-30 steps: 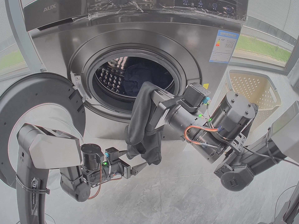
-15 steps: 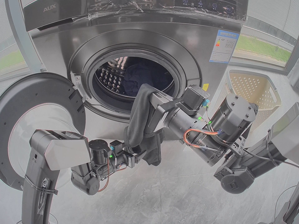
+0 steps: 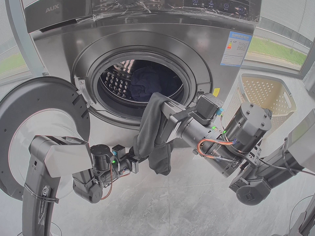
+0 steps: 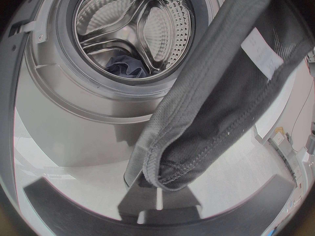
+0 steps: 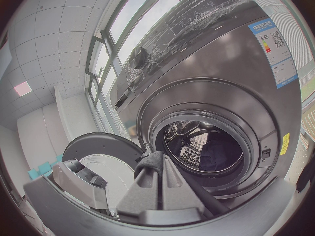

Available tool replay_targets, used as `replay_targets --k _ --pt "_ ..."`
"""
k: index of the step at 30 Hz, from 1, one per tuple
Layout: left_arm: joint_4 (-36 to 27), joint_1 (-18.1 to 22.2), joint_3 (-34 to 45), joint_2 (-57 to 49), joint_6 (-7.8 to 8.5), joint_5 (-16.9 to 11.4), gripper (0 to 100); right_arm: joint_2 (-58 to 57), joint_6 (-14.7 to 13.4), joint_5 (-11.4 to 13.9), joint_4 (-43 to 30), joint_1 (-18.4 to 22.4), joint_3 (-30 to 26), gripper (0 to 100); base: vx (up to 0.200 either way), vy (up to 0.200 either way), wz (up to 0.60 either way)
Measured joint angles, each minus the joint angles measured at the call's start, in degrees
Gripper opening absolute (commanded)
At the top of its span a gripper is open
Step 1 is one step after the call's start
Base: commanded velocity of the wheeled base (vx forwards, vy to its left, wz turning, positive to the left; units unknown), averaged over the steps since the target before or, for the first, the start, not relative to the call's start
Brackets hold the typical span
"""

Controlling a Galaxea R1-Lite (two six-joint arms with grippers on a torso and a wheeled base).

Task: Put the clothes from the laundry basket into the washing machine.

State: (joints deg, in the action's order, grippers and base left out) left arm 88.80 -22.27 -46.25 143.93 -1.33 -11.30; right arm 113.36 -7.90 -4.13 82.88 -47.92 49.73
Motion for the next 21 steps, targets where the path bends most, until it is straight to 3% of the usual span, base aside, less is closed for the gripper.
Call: replay_targets --k 13,21 --pt "0.1 0.4 11.5 -17.6 -1.29 -0.6 0 -0.8 -0.5 -0.5 -0.4 2.1 -4.5 0 0.000 0.000 0.00" --pt "0.0 0.2 18.9 -35.0 -4.46 -0.7 0 -0.1 -0.8 -0.8 -0.8 3.8 -8.7 0 0.000 0.000 0.00"
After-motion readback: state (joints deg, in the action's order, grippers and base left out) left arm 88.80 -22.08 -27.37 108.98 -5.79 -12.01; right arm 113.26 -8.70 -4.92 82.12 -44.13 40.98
